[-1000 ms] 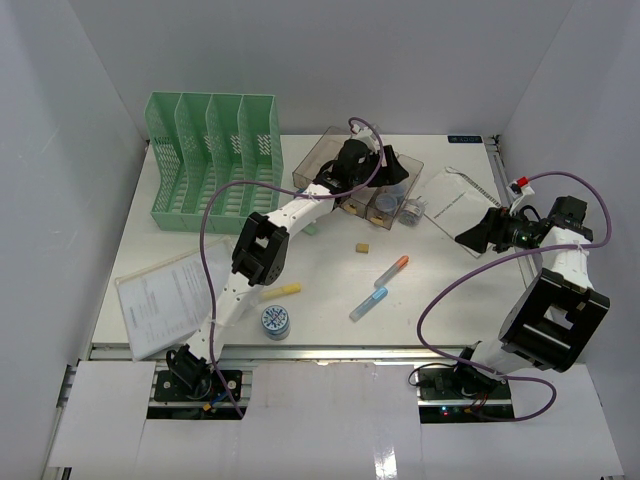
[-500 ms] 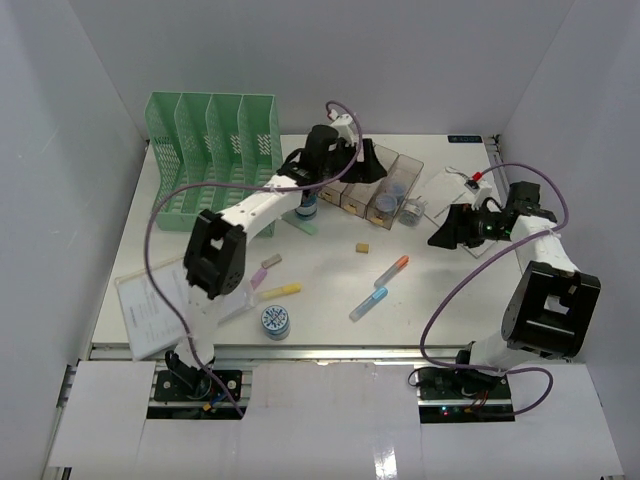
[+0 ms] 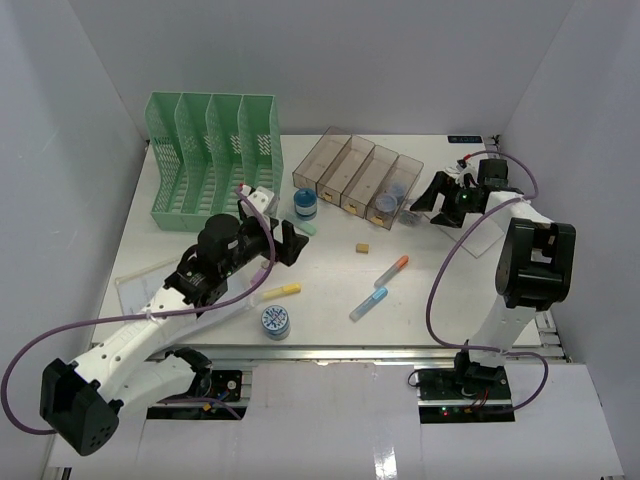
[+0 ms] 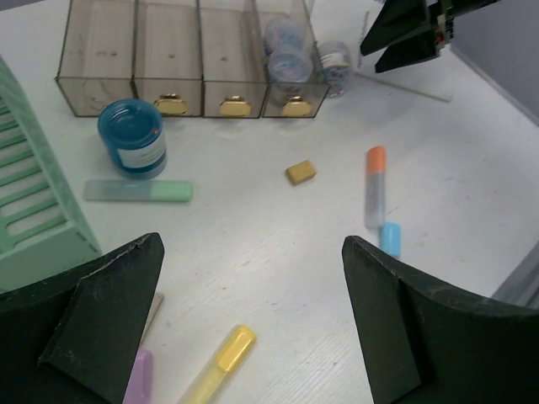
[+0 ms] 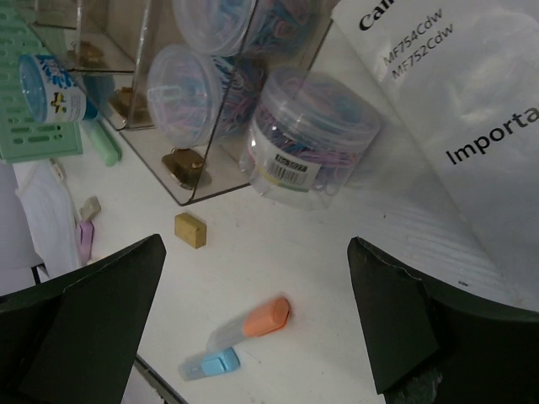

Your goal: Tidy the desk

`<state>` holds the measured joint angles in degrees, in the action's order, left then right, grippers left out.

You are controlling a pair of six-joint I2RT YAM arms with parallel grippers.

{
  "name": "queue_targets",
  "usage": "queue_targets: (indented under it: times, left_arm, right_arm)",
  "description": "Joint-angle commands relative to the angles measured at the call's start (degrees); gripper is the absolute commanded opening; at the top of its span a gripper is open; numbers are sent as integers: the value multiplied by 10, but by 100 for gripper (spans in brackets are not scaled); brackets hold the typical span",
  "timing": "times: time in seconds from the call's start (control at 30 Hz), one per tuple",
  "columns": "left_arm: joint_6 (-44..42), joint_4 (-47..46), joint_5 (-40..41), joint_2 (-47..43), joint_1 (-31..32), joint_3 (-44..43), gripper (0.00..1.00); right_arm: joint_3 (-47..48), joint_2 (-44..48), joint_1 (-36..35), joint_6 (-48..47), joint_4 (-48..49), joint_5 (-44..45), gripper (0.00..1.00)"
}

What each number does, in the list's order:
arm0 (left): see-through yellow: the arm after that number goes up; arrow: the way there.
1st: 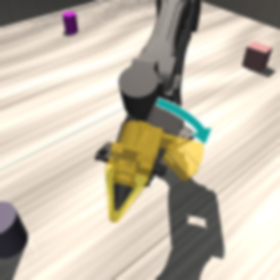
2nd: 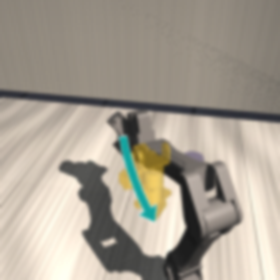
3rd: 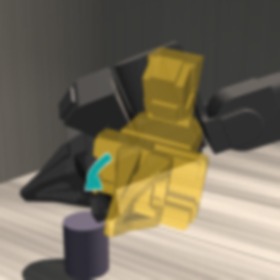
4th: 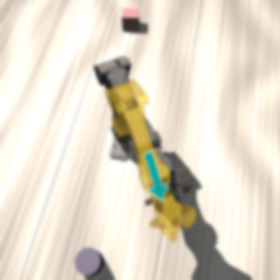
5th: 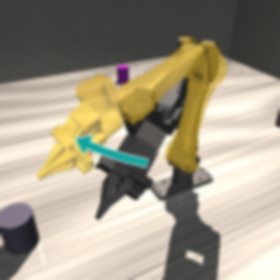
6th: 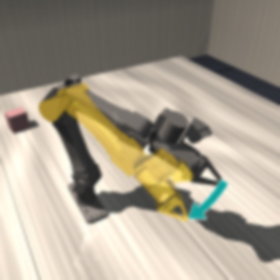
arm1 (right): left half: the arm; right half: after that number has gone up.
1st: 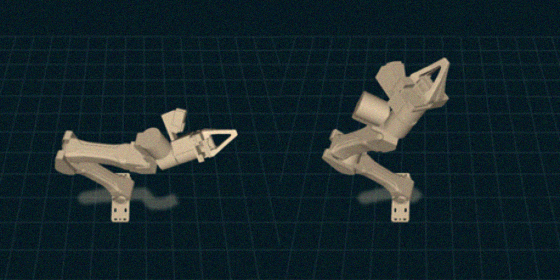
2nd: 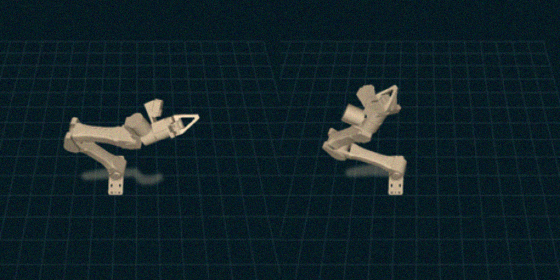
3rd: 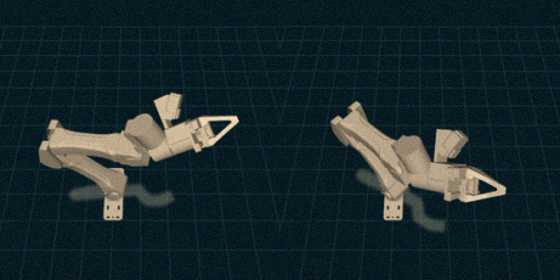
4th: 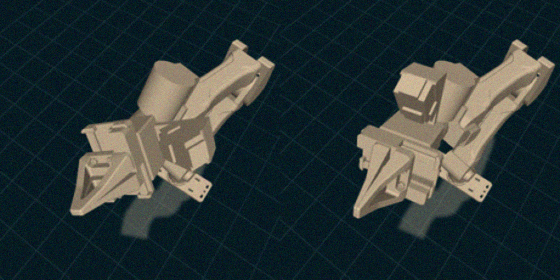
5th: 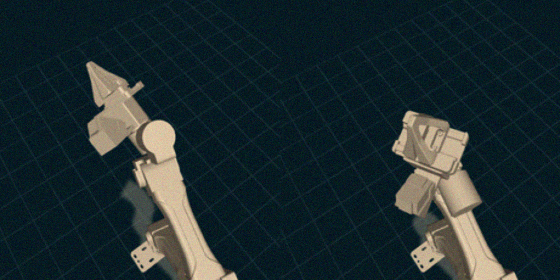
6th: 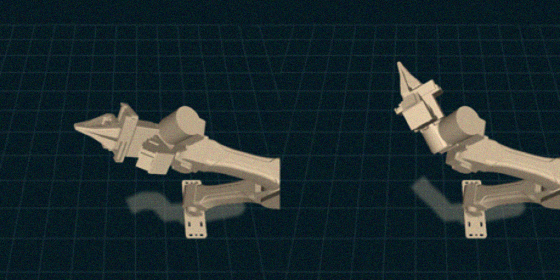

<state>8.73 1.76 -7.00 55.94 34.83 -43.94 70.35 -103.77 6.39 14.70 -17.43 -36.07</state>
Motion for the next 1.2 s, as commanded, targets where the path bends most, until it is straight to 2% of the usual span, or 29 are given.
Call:
queue_targets:
  times: [0.0, 0.33, 0.6, 0.97, 1.07, 1.17]
  left_arm:
    - [-56, 25, 61, -44, -3, 39, 98]
    - [-65, 34, 79, -51, -3, 40, 98]
    - [-72, 41, 76, -35, -2, 36, 98]
    - [-73, 44, 71, -36, -3, 35, 98]
    - [-73, 45, 72, -39, -3, 34, 98]
    - [-73, 46, 71, -43, -3, 34, 98]
  right_arm:
    - [32, -26, 0, 45, 37, 21, 96]
    - [76, -116, -1, 76, 72, 20, 96]
    - [82, -154, -5, 100, 85, 18, 99]
    - [26, -136, -8, 110, 113, 4, 71]
    - [20, -122, -6, 107, 114, 6, 61]
    - [16, -110, 0, 110, 114, -1, 46]
